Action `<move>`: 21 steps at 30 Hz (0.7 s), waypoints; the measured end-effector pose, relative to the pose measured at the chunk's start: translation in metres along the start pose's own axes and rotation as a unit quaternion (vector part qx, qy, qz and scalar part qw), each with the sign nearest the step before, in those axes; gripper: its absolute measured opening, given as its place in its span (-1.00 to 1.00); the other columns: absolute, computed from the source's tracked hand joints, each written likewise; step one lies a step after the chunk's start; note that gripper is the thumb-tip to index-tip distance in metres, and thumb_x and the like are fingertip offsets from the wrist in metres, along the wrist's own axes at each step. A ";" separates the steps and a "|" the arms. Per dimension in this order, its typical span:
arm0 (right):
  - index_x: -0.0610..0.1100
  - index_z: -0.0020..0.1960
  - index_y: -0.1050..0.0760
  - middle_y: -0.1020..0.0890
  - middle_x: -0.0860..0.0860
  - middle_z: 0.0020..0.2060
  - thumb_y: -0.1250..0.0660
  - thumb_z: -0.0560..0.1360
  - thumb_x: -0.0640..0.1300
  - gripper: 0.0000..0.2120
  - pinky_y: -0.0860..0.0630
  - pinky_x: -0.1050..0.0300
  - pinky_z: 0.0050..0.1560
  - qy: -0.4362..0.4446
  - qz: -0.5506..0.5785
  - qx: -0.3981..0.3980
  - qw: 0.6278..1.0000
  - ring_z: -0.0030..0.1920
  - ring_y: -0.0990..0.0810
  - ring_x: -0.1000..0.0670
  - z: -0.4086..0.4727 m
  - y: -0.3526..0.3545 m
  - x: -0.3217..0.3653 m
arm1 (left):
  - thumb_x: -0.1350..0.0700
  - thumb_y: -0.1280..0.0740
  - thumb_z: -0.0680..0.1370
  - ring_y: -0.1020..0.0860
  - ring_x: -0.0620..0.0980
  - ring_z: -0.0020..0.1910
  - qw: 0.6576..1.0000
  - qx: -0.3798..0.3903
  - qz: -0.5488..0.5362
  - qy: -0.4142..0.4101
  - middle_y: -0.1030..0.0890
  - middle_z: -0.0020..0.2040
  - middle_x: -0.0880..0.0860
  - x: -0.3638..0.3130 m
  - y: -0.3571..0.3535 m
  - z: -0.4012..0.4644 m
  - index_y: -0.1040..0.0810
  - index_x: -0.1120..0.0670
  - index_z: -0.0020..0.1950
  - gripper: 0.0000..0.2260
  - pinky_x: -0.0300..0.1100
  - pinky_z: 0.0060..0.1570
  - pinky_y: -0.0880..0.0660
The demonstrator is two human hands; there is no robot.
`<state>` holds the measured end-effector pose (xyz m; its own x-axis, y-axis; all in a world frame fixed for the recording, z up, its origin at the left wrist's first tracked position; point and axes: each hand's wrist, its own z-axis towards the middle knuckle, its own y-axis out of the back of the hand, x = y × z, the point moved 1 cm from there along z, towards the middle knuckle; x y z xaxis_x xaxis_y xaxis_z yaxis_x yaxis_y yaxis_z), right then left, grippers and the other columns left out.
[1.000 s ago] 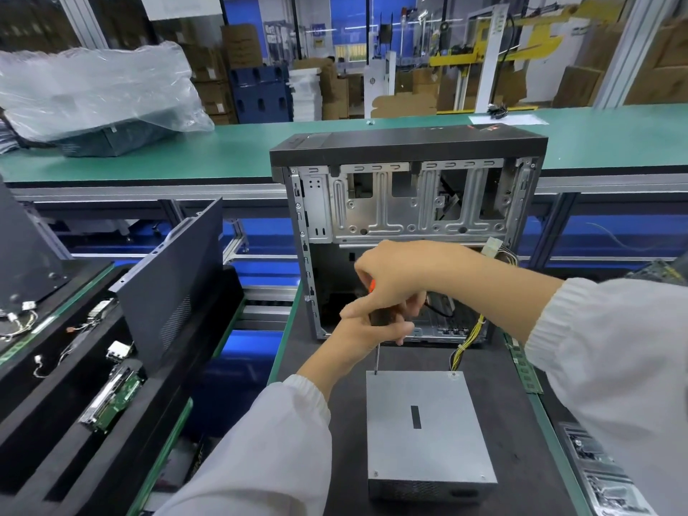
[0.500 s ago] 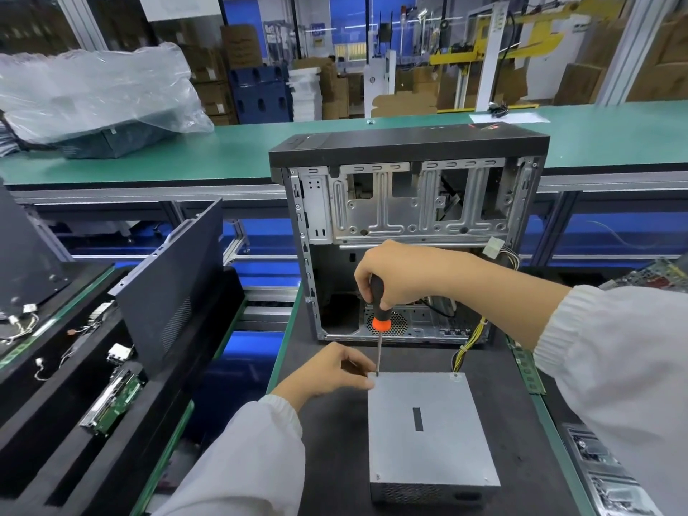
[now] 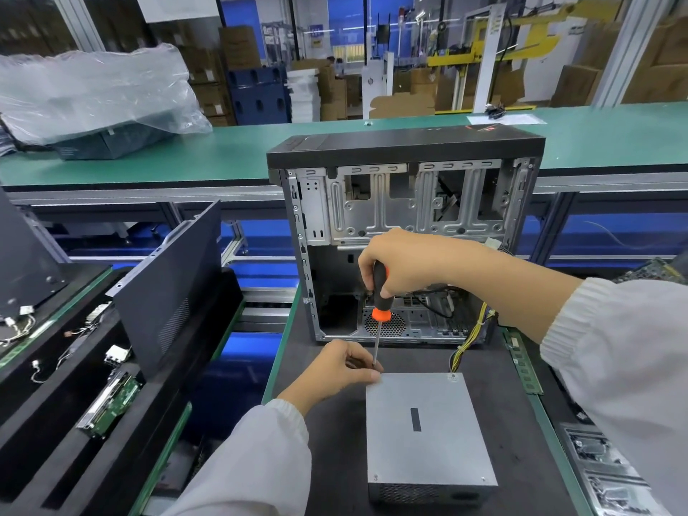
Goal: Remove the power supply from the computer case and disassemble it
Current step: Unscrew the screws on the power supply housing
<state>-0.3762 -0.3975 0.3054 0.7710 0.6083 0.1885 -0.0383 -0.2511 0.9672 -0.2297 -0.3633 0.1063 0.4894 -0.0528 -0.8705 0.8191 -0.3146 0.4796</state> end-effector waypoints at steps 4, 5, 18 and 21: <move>-0.06 -0.08 -0.58 -0.54 0.09 -0.24 -0.40 0.43 -0.27 -0.86 -0.48 0.18 -0.39 -0.008 -0.001 -0.009 1.000 -0.29 -0.55 0.06 -0.003 0.002 0.000 | 0.17 -0.50 0.47 -0.63 -0.08 -0.11 0.999 -0.038 0.013 0.015 -0.68 -0.16 -0.06 0.004 -0.002 0.001 -0.70 0.00 -0.15 -0.94 -0.31 -0.04 -0.55; -0.06 -0.07 -0.58 -0.56 0.06 -0.21 -0.40 0.43 -0.27 -0.86 -0.52 0.15 -0.35 -0.008 0.001 -0.009 1.000 -0.25 -0.58 0.02 -0.003 0.002 -0.001 | 0.15 -0.50 0.46 -0.62 -0.11 -0.13 0.999 -0.035 0.015 0.021 -0.67 -0.16 -0.08 0.004 -0.003 0.001 -0.69 0.00 -0.15 -0.94 -0.34 -0.08 -0.54; -0.08 -0.04 -0.60 -0.55 0.08 -0.23 -0.41 0.44 -0.25 -0.87 -0.42 0.26 -0.37 -0.023 -0.011 -0.011 1.000 -0.26 -0.51 0.07 -0.009 0.004 -0.001 | 0.17 -0.45 0.51 -0.57 -0.16 -0.20 0.998 -0.040 0.024 0.049 -0.65 -0.19 -0.05 0.001 -0.008 0.002 -0.64 0.01 -0.20 -0.89 -0.44 -0.19 -0.47; -0.08 -0.04 -0.60 -0.58 0.03 -0.10 -0.41 0.44 -0.25 -0.86 -0.42 0.23 -0.35 -0.022 -0.015 -0.016 1.000 -0.13 -0.53 0.00 -0.009 0.002 -0.003 | 0.22 -0.40 0.54 -0.59 -0.13 -0.18 0.997 -0.018 -0.029 0.070 -0.67 -0.16 -0.01 0.002 -0.004 0.001 -0.67 0.10 -0.12 -0.92 -0.30 -0.10 -0.55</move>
<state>-0.3843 -0.3927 0.3083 0.7997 0.5807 0.1526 -0.0345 -0.2092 0.9773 -0.2325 -0.3628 0.1027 0.4753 0.0976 -0.8744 0.8565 -0.2784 0.4346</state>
